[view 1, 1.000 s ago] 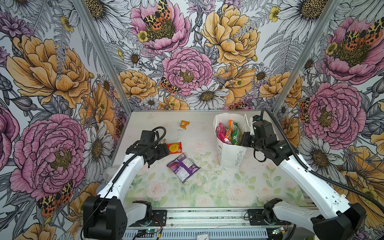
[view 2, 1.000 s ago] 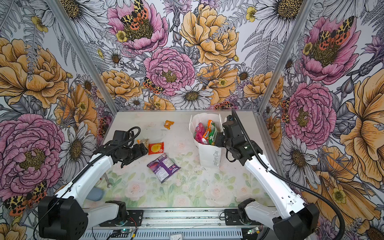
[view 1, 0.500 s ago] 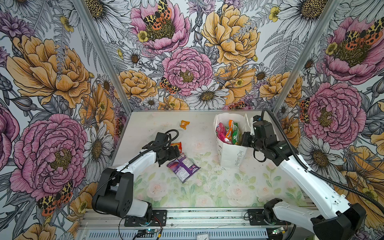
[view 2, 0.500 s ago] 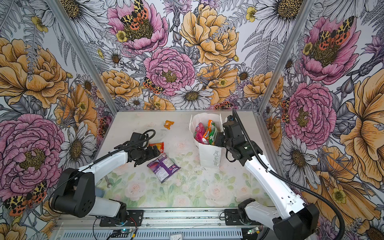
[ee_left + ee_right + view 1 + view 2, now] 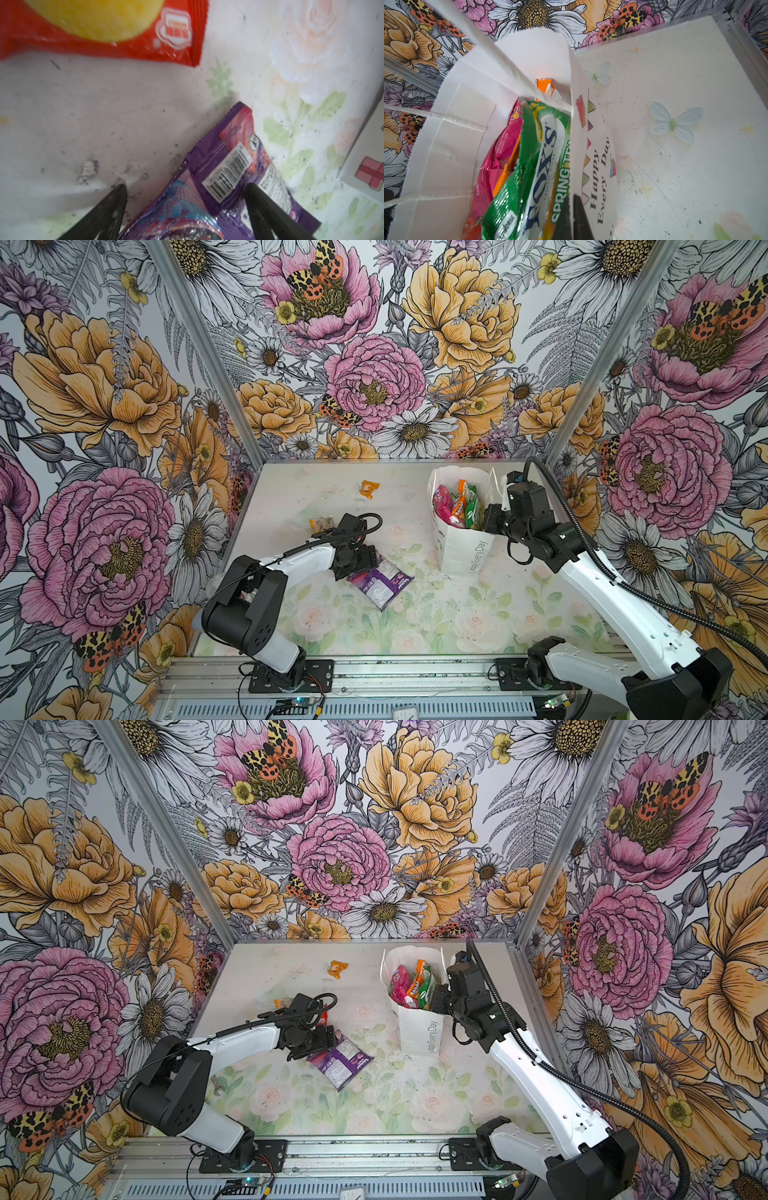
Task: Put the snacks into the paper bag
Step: 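Lower the left gripper and grasp the purple packet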
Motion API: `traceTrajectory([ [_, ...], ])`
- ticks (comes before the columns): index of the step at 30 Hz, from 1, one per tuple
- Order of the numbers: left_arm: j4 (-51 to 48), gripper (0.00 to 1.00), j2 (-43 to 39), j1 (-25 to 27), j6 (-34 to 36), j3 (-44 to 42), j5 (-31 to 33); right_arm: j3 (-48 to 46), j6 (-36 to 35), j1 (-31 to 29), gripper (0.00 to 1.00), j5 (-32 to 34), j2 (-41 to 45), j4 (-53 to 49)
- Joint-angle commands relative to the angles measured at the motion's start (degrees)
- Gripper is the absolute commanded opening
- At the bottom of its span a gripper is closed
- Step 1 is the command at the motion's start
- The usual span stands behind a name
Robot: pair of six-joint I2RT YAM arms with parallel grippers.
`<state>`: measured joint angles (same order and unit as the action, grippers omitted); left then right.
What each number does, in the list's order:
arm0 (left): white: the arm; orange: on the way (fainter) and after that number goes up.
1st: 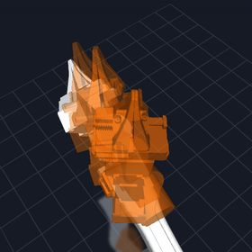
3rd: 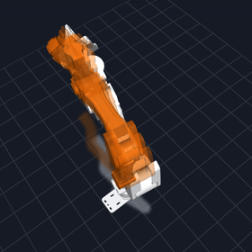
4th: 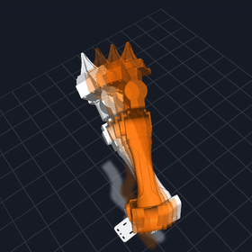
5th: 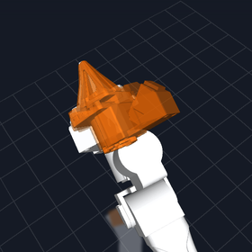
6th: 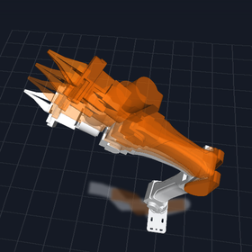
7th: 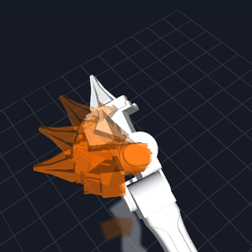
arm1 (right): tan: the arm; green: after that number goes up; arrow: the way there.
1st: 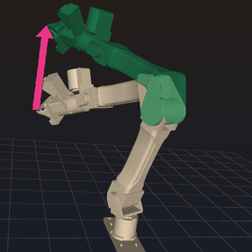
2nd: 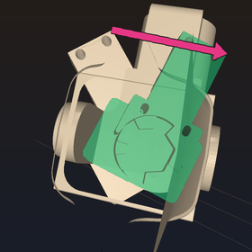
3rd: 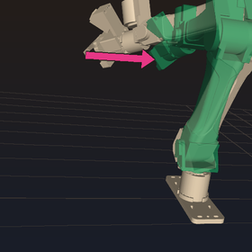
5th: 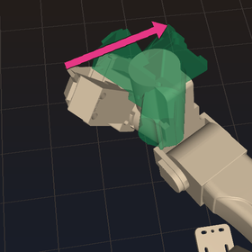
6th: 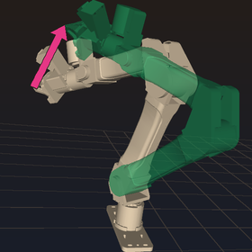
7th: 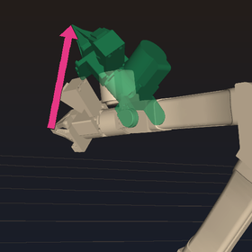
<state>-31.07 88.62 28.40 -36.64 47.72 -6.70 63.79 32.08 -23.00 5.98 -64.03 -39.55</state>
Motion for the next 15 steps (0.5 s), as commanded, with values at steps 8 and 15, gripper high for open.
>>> traceTrajectory([
  [8,-4.57,0.89,-10.19,10.06,-7.77,-1.42,2.74,-0.56,0.56,0.17,0.00,-0.97,0.92,3.13],
  [15,-4.52,0.89,-11.23,3.86,-1.70,-2.94,4.02,-1.02,0.45,0.21,0.00,-1.38,1.93,3.08],
])
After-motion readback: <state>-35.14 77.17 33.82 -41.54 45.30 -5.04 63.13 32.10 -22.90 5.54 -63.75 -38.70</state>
